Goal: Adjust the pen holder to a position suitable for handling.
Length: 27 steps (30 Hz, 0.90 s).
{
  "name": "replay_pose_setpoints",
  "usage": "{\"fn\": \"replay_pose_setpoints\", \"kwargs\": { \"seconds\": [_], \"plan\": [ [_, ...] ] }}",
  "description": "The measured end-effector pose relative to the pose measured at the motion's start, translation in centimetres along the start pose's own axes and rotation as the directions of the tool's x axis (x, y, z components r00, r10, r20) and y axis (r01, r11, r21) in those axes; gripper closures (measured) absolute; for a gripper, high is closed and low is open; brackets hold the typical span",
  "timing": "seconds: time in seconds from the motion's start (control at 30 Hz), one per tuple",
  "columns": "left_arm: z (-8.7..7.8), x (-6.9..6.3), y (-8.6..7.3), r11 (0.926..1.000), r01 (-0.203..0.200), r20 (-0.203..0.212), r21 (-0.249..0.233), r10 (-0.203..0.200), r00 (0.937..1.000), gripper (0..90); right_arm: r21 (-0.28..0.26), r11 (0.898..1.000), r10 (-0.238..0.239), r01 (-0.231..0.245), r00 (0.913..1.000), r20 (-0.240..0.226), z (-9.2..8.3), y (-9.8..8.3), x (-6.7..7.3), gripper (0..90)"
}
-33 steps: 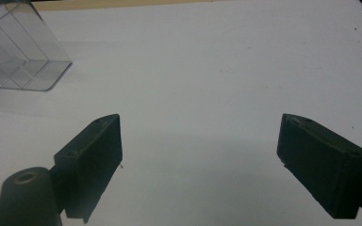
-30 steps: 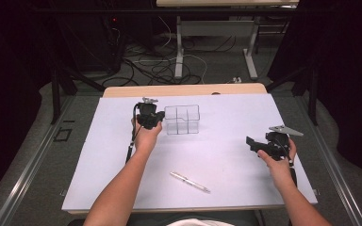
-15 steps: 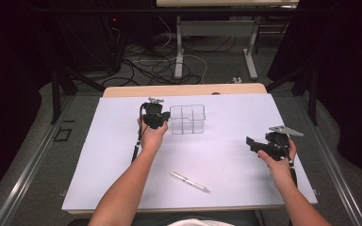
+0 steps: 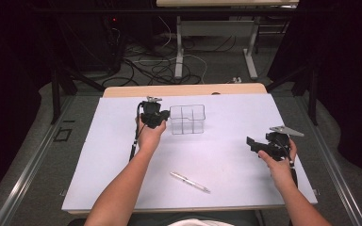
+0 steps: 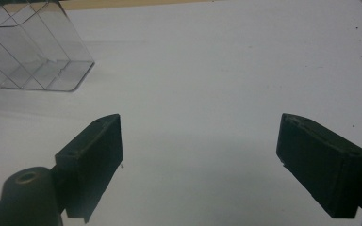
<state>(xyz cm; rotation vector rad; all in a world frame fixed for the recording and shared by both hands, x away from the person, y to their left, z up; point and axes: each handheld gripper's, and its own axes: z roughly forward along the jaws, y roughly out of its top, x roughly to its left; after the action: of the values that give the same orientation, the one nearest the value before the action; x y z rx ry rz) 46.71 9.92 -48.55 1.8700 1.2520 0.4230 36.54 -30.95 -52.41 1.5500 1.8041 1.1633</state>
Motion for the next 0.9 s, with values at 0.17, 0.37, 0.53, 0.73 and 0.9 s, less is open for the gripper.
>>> {"fn": "replay_pose_setpoints", "kwargs": {
  "seconds": [0.17, 0.37, 0.53, 0.73, 0.9],
  "plan": [
    [-1.2, 0.0, -0.4, 0.9999, -0.003, 0.034, -0.013, 0.003, 0.9994, 74.6, 0.002, 1.000, 0.005, -0.005, 1.0000, -0.003, 0.0, 0.0, 0.2, 14.7],
    [-2.9, 0.2, -1.1, 0.9994, 0.005, 0.073, -0.034, -0.003, 0.9973, 68.9, 0.006, 1.000, -0.011, 0.011, 0.9999, -0.006, 0.0, 0.0, 0.4, 14.7],
    [-4.2, 0.6, -2.3, 0.9987, 0.023, 0.122, -0.044, -0.018, 0.9924, 59.6, 0.003, 0.999, -0.034, 0.034, 0.9993, -0.016, 0.0, 0.1, 0.8, 14.7],
    [-5.5, 0.5, -3.4, 0.9975, -0.013, 0.145, -0.069, 0.023, 0.9892, 50.1, -0.009, 0.998, -0.061, 0.061, 0.9971, -0.044, -0.2, 0.3, 1.7, 15.9],
    [-6.5, 0.6, -4.4, 0.9948, -0.040, 0.167, -0.094, 0.055, 0.9844, 41.4, 0.002, 0.997, -0.078, 0.078, 0.9943, -0.073, -0.3, 0.4, 2.5, 17.8]
  ]
}}
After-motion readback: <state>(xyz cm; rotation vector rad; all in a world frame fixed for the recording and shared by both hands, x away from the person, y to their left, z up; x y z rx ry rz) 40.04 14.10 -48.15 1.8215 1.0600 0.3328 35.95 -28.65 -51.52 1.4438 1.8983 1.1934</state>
